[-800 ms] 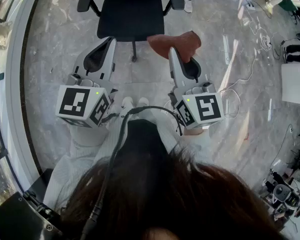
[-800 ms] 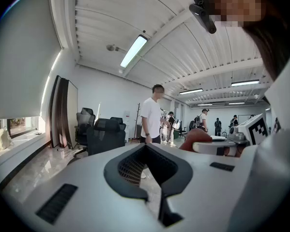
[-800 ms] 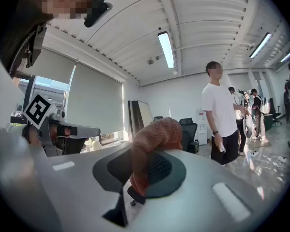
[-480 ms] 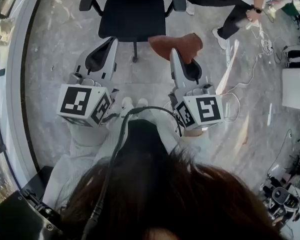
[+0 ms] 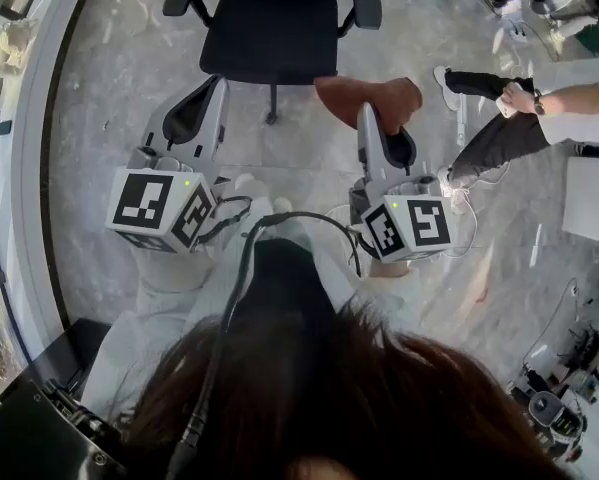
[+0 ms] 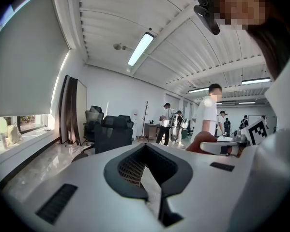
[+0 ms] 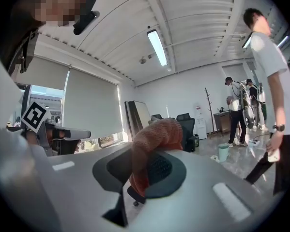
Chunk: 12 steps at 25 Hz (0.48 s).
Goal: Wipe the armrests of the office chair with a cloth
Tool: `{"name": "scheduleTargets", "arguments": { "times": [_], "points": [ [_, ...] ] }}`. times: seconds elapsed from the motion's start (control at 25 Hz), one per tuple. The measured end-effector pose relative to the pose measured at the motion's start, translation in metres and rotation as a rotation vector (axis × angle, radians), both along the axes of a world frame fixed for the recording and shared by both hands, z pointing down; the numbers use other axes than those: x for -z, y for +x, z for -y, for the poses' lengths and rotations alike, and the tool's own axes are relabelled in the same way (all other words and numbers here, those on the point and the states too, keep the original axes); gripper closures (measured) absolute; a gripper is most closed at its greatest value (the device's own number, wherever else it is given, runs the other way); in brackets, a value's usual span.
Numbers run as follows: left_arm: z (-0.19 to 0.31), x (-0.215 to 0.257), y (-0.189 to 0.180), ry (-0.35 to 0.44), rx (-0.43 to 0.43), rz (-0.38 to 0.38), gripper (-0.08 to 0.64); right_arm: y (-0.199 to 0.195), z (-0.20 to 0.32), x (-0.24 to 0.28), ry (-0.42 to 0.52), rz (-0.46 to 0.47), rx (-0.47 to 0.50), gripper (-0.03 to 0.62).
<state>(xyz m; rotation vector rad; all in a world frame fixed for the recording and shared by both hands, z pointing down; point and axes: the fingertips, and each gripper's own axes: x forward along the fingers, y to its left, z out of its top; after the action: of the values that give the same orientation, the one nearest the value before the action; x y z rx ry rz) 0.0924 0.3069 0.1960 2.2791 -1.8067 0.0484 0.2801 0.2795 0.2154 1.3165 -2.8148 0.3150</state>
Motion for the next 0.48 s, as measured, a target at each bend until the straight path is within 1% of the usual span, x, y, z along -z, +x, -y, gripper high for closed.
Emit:
{"name": "scheduleTargets", "arguments": {
  "times": [0.12, 0.2, 0.36, 0.48],
  "points": [
    [0.013, -0.007, 0.0, -0.011, 0.007, 0.017, 0.557, 0.006, 0.016, -0.012, -0.027, 0.004, -0.013, 0.554],
    [0.03, -0.016, -0.004, -0.022, 0.006, 0.024, 0.557, 0.006, 0.035, -0.024, -0.041, -0.001, -0.022, 0.554],
    [0.091, -0.034, -0.028, -0.04, -0.015, 0.013, 0.557, -0.017, 0.095, -0.043, -0.06, -0.025, -0.038, 0.554],
    [0.145, -0.038, -0.046, -0.04, -0.052, 0.014, 0.557, -0.039, 0.145, -0.052, -0.07, -0.043, -0.055, 0.554]
  ]
}}
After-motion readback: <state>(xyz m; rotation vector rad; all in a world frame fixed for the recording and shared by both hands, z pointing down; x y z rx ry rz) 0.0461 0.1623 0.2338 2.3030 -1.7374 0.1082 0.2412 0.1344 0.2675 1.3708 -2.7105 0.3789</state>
